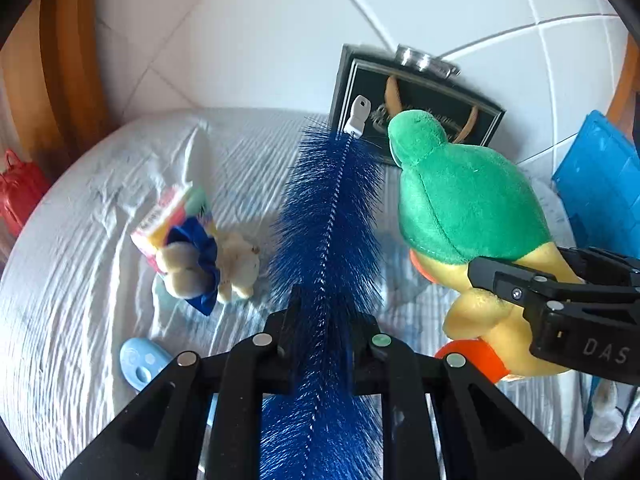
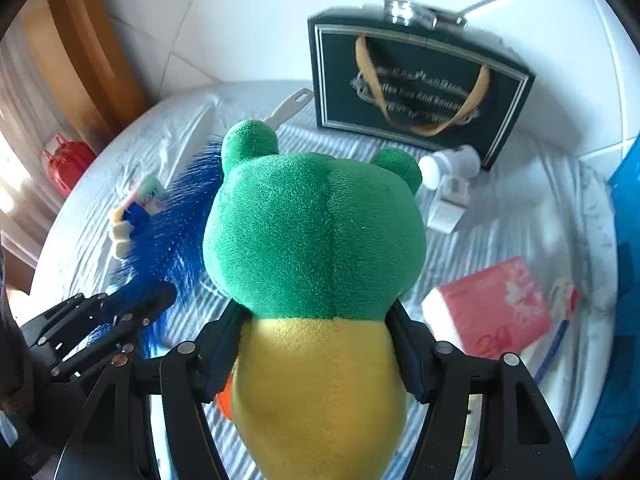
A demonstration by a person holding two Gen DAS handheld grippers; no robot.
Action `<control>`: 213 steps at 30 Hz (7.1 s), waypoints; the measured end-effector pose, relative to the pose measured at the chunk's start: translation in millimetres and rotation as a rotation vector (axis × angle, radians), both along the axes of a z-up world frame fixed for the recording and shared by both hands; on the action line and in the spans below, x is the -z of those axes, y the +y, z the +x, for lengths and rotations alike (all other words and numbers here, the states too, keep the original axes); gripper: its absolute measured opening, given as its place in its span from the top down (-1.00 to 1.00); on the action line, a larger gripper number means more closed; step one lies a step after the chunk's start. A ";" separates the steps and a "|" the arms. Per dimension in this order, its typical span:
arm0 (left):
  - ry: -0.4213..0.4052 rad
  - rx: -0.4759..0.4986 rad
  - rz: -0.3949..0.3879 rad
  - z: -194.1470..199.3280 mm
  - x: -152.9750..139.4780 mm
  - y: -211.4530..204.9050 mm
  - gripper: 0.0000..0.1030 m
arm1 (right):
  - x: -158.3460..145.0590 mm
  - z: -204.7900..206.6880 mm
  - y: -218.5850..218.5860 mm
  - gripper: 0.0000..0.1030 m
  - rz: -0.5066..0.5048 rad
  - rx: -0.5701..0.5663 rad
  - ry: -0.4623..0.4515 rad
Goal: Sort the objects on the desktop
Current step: 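Grasp the blue bottle brush with left tool while right tool grasps the green-yellow duck, then carry the brush and duck into the blue crate and release both, then move both tools back over the bed toward the boxes and packs, then grasp the red-white ointment box with left tool while right tool grasps the yellow wipe pack, then carry the ointment box and wipe pack into the blue crate and release both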
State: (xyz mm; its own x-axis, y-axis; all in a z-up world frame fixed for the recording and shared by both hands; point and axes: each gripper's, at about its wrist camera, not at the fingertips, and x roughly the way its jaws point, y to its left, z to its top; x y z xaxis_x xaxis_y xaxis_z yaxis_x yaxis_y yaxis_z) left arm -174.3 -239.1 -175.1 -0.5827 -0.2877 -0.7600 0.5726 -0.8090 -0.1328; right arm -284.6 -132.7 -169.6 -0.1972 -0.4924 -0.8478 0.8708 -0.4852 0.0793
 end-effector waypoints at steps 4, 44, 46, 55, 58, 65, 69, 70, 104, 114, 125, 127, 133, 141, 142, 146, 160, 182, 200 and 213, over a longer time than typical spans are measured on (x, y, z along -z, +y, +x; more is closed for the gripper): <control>0.057 0.019 -0.050 12.6 -35.6 17.9 0.70 | -29.4 6.4 16.6 -0.30 -0.056 0.013 0.054; 0.367 0.462 -0.108 -139.5 -255.5 490.5 0.70 | -259.9 -97.7 514.3 -0.31 -0.235 0.565 0.510; 0.327 0.440 -0.096 -160.1 -248.1 504.4 0.70 | -253.6 -123.8 525.2 -0.31 -0.206 0.567 0.491; 0.019 0.401 -0.078 -251.4 -178.4 523.6 0.70 | -195.7 -225.2 533.2 -0.31 -0.104 0.561 0.308; -0.080 0.380 -0.081 -262.2 -155.7 523.4 0.69 | -173.1 -242.4 521.6 -0.31 -0.087 0.536 0.245; -0.166 0.337 -0.059 -260.4 -137.7 522.4 0.65 | -132.6 -263.7 507.2 -0.38 -0.041 0.504 0.166; -0.166 0.307 -0.065 -257.0 -136.5 513.6 0.65 | -127.0 -257.3 498.1 -0.50 0.004 0.468 0.203; -0.170 0.302 -0.060 -257.1 -136.3 513.7 0.64 | -126.4 -257.2 496.9 -0.56 0.012 0.463 0.209; 0.067 0.408 -0.128 -186.6 -193.0 549.4 0.16 | -206.7 -176.2 596.0 -0.99 -0.130 0.585 0.415; 0.176 0.412 -0.182 -143.5 -206.7 558.3 -0.15 | -175.3 -160.2 616.4 -0.99 -0.089 0.629 0.370; 0.264 0.346 -0.219 -94.4 -222.2 525.3 -0.41 | -179.7 -123.5 603.3 -0.99 -0.140 0.602 0.375; 0.295 0.304 -0.235 -80.5 -225.0 509.8 -0.66 | -186.5 -108.9 587.7 -0.99 -0.170 0.562 0.388; 0.324 0.193 -0.282 -42.7 -228.8 451.6 -0.76 | -204.5 -66.7 527.3 -1.00 -0.263 0.436 0.415; 0.283 0.070 -0.280 4.0 -211.1 347.9 -0.77 | -214.6 -15.8 433.2 -1.00 -0.359 0.293 0.404; 0.275 0.057 -0.275 9.9 -207.1 334.3 -0.77 | -214.3 -8.6 419.5 -1.00 -0.366 0.276 0.402; 0.236 0.004 -0.267 32.6 -185.9 277.6 -0.77 | -208.3 13.7 372.5 -1.00 -0.370 0.215 0.376; -0.042 -0.155 -0.107 100.0 -30.7 92.9 -0.76 | -95.0 26.9 238.5 -1.00 -0.166 0.194 0.174; -0.165 0.259 -0.046 -98.9 109.6 125.0 -0.46 | 85.4 -36.0 171.0 -0.84 0.082 0.367 -0.063; -0.124 0.293 0.026 -99.3 126.8 127.1 0.50 | 131.7 -44.1 136.5 -0.19 0.160 0.310 -0.122; -0.019 0.269 -0.040 -44.1 57.5 150.2 0.50 | 74.6 -8.0 158.8 0.69 0.046 0.249 -0.026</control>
State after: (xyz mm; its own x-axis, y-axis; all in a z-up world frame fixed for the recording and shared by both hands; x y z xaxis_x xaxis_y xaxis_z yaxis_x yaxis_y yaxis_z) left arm -218.3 -88.9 -232.6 -0.6282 -0.1544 -0.7626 0.3388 -0.9366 -0.0895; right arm -292.6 26.1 -244.1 -0.2851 -0.3923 -0.8745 0.7221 -0.6880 0.0732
